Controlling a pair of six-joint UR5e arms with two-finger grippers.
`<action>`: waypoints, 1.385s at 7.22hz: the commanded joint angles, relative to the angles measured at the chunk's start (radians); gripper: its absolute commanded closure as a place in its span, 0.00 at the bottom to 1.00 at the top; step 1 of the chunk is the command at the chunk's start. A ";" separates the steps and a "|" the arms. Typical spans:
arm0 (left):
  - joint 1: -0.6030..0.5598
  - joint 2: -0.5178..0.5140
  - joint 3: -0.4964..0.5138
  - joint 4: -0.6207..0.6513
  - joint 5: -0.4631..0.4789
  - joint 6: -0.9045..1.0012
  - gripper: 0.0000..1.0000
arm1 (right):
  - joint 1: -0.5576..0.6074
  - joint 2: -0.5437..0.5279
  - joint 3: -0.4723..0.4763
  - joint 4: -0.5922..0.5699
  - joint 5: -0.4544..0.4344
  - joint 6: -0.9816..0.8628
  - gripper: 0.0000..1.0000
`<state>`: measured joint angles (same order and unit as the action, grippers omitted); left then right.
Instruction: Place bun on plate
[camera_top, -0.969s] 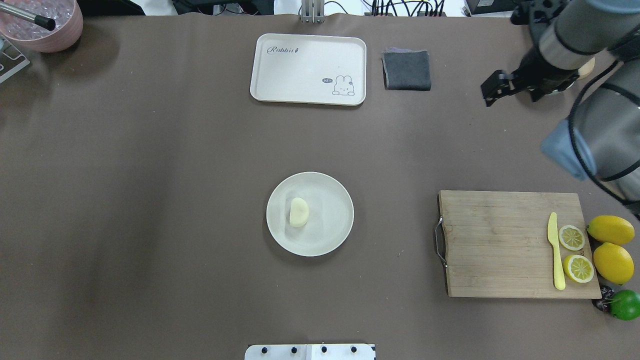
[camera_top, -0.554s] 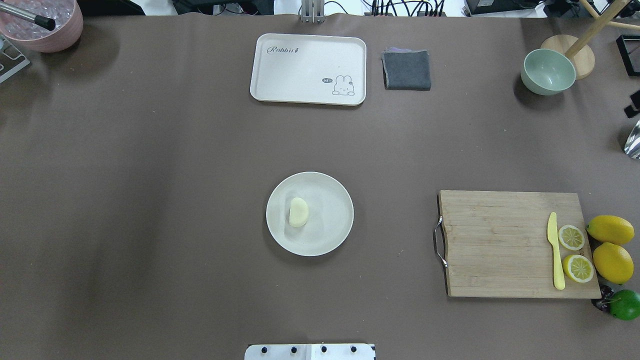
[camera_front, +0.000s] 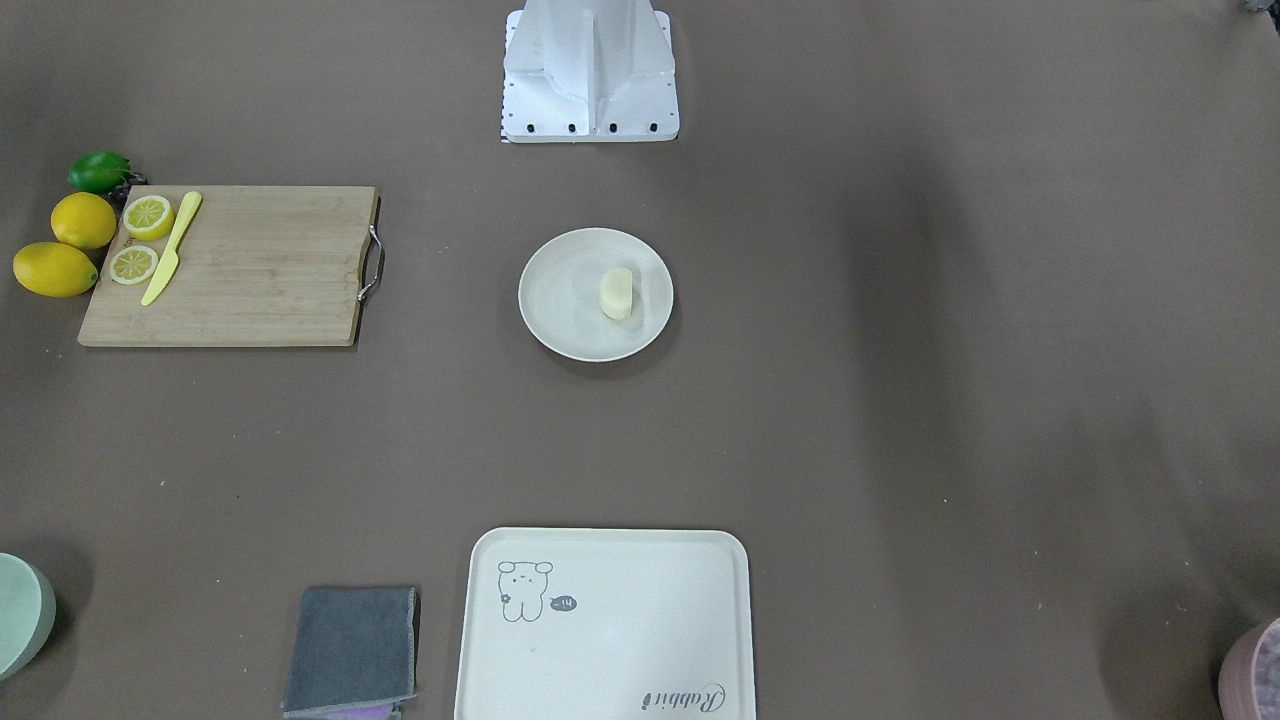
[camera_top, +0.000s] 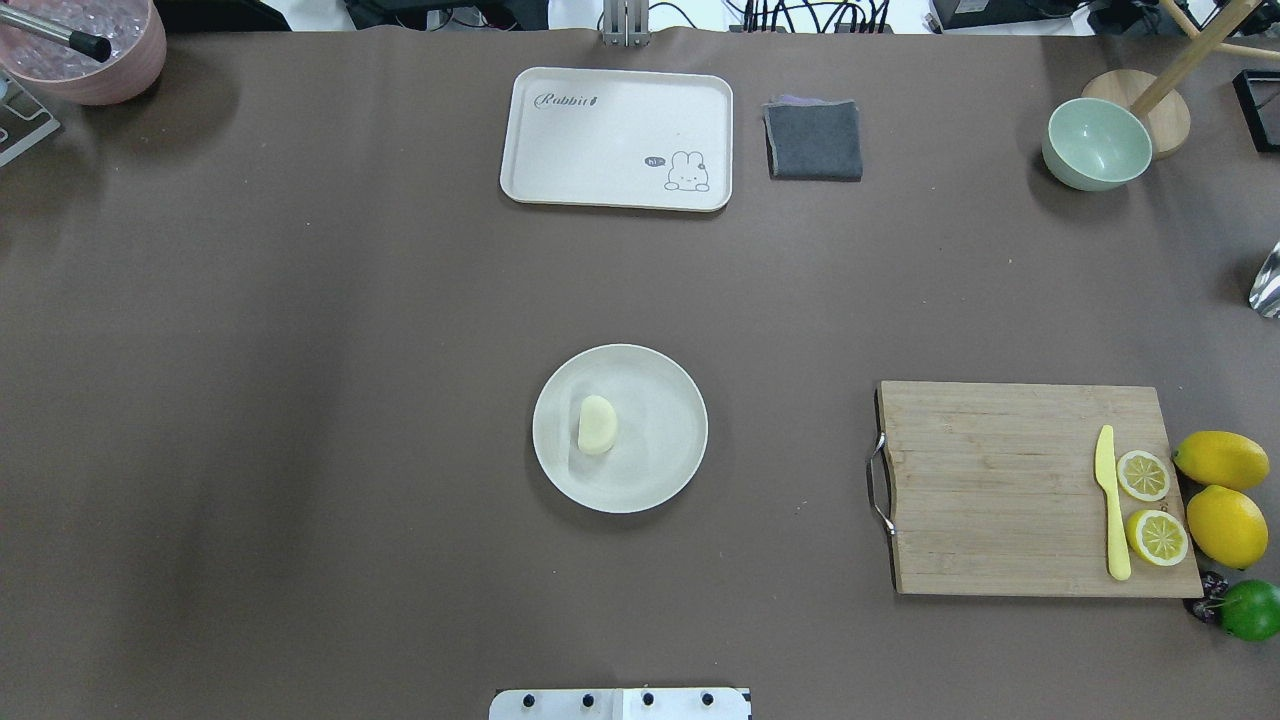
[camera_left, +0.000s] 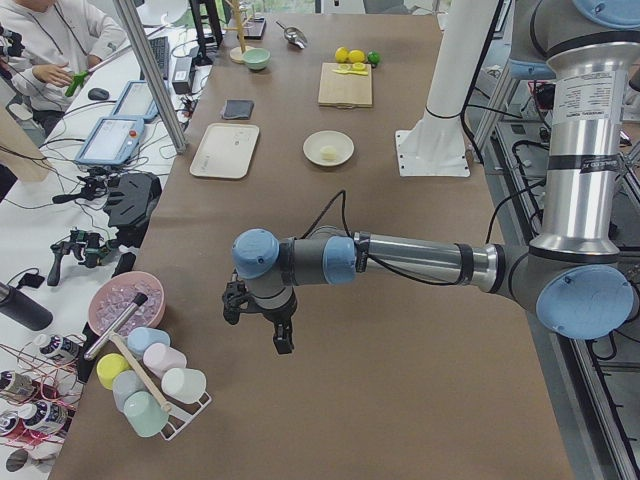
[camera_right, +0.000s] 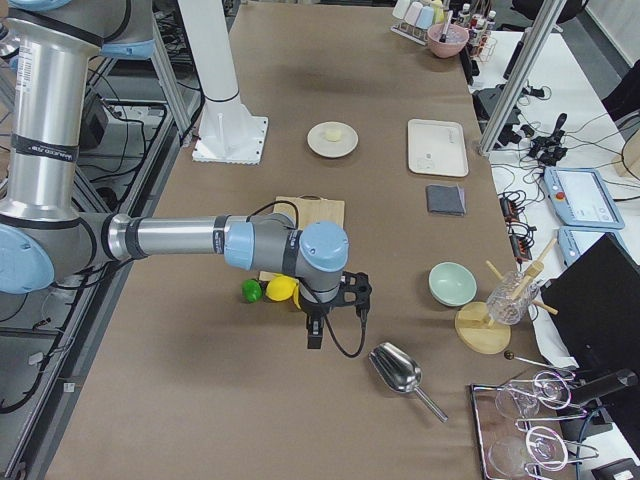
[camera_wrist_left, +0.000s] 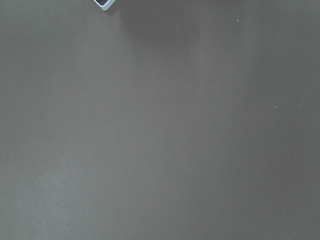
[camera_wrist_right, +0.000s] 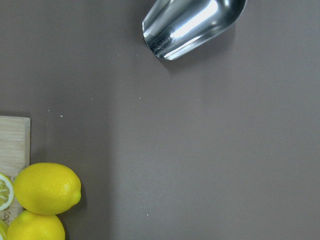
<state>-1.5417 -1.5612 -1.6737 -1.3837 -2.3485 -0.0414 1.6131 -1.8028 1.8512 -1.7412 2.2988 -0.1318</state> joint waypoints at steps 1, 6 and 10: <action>0.000 0.001 -0.001 0.000 0.000 0.000 0.02 | 0.027 -0.027 -0.025 0.011 -0.019 -0.005 0.00; 0.000 0.003 0.002 0.003 -0.005 0.000 0.02 | 0.025 -0.027 -0.027 0.012 -0.019 -0.002 0.00; 0.000 0.016 0.002 0.003 -0.005 0.000 0.02 | 0.025 -0.024 -0.021 0.012 -0.019 0.000 0.00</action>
<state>-1.5417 -1.5467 -1.6715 -1.3805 -2.3531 -0.0414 1.6389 -1.8286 1.8281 -1.7288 2.2795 -0.1320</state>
